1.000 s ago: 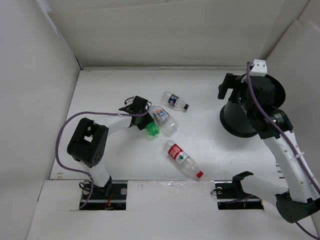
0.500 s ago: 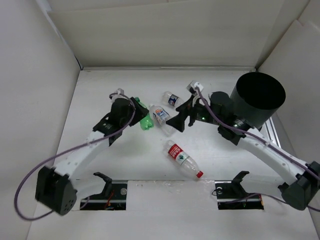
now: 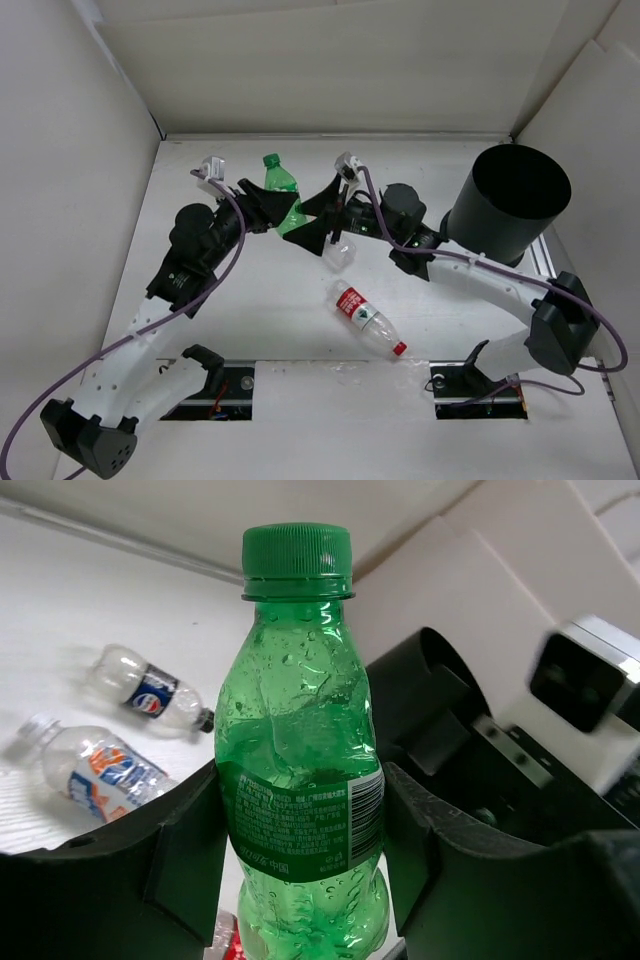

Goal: Put the plastic bottles in the bin

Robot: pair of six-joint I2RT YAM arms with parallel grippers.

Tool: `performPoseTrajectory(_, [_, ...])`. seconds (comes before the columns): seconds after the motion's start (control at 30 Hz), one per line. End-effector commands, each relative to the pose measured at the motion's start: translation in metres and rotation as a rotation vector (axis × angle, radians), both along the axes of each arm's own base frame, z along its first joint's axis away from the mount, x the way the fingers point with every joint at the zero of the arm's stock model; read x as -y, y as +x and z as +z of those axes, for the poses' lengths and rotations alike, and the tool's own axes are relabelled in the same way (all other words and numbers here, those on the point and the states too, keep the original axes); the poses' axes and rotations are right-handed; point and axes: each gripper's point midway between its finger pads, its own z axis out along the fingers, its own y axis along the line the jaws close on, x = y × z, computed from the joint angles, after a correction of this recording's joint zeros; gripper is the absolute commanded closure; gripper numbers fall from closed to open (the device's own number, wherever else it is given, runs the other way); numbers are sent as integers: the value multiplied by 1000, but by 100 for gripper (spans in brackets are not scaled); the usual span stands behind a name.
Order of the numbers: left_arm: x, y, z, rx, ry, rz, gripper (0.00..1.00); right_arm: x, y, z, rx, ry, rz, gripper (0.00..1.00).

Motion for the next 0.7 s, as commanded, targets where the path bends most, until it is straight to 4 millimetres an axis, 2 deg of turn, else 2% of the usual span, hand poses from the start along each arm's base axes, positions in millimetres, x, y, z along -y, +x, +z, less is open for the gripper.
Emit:
performPoseTrajectory(0.0, [8,-19,42,150,-45,-91,100,-10,-1,57,99,161,40,0])
performPoseTrajectory(0.03, [7,-21,42,141,-54,-91,100,-13,2,63,96,171,42,0])
performPoseTrajectory(0.1, [7,-25,47,154,-69,-104,100,-22,9,51,70,154,43,0])
performPoseTrajectory(0.23, [10,-31,50,156,-91,-132,100,-33,19,47,47,155,47,0])
performPoseTrajectory(0.27, [10,-31,50,156,-91,-132,100,-35,17,45,52,154,65,15])
performPoseTrajectory(0.3, [10,-31,50,156,-91,-132,99,-35,15,50,59,173,78,26])
performPoseTrajectory(0.33, [10,-28,47,148,-88,-123,81,-36,16,48,49,176,80,35])
performPoseTrajectory(0.37, [8,-26,47,147,-89,-110,63,-36,13,48,52,173,93,75])
performPoseTrajectory(0.4, [10,-23,44,138,-84,-110,42,-33,18,48,44,174,83,92])
performPoseTrajectory(0.43, [10,-23,44,143,-77,-110,14,-31,22,48,45,174,74,98])
performPoseTrajectory(0.47, [9,-20,51,151,-81,-99,0,-26,23,54,45,184,67,100])
performPoseTrajectory(0.5, [8,-14,52,151,-73,-75,0,-22,25,53,47,181,64,100])
performPoseTrajectory(0.53, [7,-10,54,145,-72,-59,0,-9,41,47,23,159,15,100])
performPoseTrajectory(0.6, [-4,6,67,124,-57,38,0,17,54,50,15,143,-63,100])
performPoseTrajectory(0.63, [-10,13,70,104,-49,84,0,43,79,51,30,127,-172,100])
performPoseTrajectory(0.67, [-16,20,72,89,-31,130,0,60,92,40,-15,68,-248,100])
